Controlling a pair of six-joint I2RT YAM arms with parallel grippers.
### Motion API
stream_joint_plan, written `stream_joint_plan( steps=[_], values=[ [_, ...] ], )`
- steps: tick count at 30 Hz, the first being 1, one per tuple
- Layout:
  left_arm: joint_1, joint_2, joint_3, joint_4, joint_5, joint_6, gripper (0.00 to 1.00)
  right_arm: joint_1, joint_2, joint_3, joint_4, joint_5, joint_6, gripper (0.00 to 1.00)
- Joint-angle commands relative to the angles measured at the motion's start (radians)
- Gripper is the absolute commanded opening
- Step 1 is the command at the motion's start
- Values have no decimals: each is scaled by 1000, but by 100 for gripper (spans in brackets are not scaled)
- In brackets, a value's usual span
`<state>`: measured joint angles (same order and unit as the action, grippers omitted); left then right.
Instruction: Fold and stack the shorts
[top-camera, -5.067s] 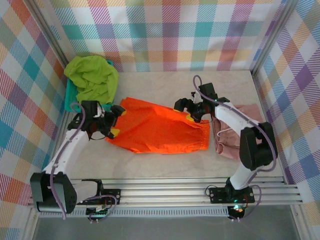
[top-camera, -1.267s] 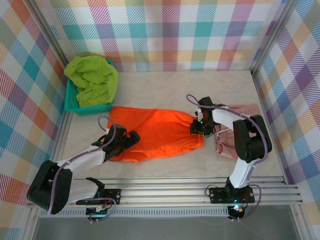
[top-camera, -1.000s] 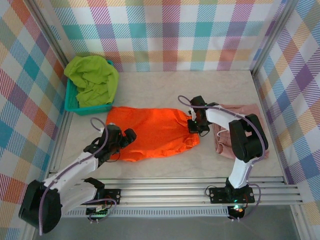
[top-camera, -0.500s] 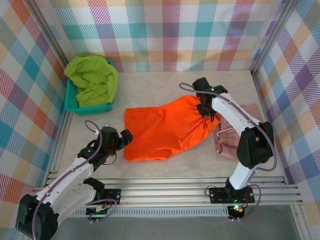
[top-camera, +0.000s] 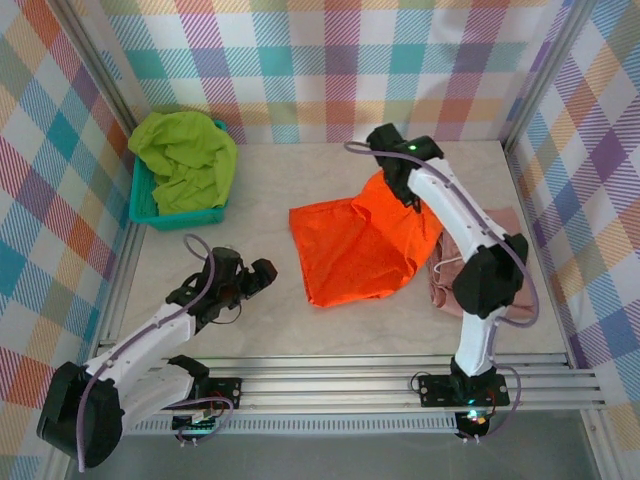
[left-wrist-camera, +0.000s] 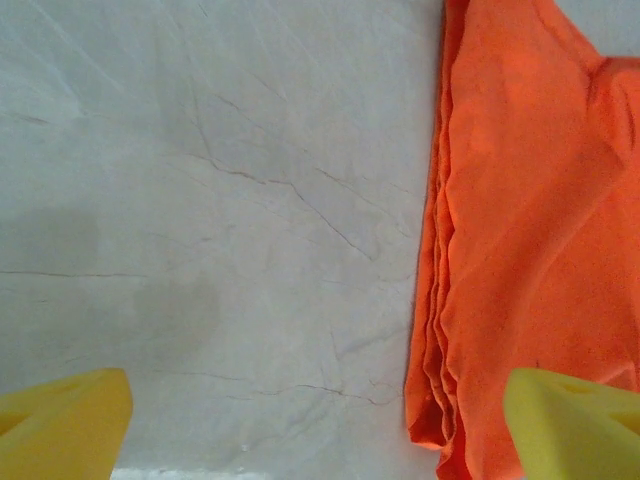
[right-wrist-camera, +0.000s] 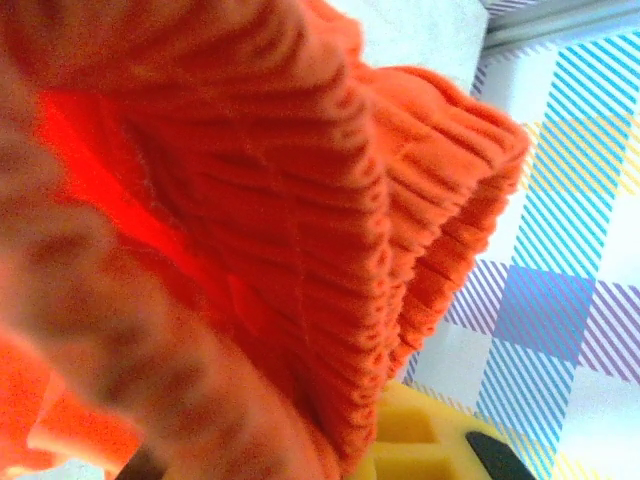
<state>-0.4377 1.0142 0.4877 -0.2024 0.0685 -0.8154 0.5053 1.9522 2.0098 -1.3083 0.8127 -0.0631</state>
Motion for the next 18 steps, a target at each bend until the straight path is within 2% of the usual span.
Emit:
stream_joint_plan(
  steps=[1, 10, 18],
  values=[
    [-16, 31, 30, 81, 51, -8, 92, 42, 96, 113, -197, 27, 159, 0],
    [-44, 114, 38, 134, 48, -26, 92, 176, 299, 356, -375, -79, 312, 0],
    [-49, 116, 23, 138, 24, -40, 92, 258, 436, 507, -436, -207, 360, 8]
  ],
)
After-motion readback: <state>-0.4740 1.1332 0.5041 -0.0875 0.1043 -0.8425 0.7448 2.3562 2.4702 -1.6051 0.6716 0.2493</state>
